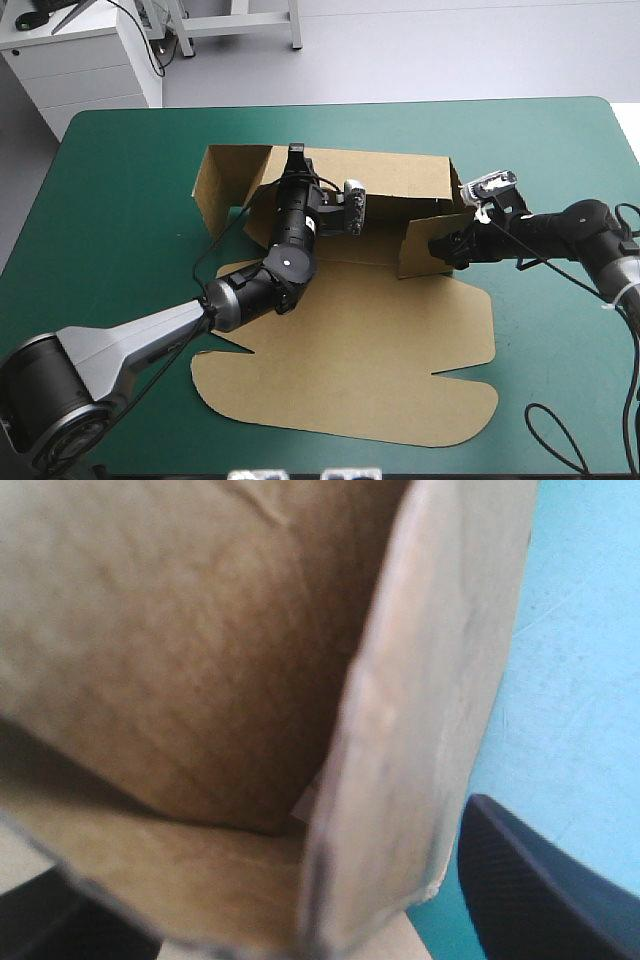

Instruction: Fold the box

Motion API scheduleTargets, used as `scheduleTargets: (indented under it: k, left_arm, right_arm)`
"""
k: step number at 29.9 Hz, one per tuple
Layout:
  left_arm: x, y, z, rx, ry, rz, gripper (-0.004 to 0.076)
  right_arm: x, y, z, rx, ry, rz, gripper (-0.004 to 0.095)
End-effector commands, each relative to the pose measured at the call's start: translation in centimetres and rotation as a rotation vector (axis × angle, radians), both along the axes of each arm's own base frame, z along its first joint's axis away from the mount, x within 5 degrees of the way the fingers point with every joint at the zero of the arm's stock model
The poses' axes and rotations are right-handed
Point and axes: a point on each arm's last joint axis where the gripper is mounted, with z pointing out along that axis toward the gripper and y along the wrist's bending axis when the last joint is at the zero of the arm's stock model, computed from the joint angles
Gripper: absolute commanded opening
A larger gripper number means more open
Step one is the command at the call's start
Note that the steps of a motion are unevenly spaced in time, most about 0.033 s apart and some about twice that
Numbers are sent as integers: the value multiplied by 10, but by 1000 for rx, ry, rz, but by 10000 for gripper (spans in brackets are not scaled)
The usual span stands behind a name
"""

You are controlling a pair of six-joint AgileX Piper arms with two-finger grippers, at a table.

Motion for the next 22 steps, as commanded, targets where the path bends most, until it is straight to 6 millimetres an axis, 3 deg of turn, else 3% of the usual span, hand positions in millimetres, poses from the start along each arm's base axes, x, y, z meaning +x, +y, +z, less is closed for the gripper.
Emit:
scheduleTargets:
  k: [1, 12, 22]
  left_arm:
    - [-3, 5, 36, -3, -146, -15, -8]
    - [-3, 5, 36, -3, -146, -15, -8]
    - [-3, 5, 36, -3, -146, -15, -8]
  right_arm:
    - [0, 10, 24, 43, -97, -63, 688]
    - [0, 35, 30, 40, -154, -167, 653]
    - [-8, 54, -1, 7, -238, -271, 647]
